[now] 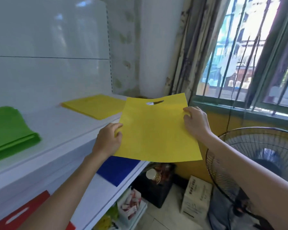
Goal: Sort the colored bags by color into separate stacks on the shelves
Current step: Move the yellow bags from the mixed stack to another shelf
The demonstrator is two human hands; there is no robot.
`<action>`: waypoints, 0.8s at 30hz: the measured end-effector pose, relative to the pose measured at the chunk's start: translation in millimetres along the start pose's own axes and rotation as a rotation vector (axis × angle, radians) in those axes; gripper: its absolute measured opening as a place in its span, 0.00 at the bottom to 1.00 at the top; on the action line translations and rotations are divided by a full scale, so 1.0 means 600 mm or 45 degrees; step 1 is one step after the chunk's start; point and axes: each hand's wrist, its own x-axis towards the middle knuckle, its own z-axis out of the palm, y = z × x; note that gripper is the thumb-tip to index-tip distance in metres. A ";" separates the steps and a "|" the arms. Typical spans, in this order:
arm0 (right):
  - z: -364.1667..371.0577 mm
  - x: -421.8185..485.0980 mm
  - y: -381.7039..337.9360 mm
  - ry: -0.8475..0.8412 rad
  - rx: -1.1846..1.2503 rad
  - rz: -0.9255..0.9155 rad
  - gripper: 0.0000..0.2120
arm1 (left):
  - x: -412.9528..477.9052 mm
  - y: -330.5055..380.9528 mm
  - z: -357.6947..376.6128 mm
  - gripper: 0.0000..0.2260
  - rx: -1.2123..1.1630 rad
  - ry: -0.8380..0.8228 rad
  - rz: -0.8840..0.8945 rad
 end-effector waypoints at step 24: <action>0.357 0.483 -0.070 -0.319 0.199 -0.509 0.18 | 0.351 -0.137 0.008 0.16 0.366 0.447 -0.384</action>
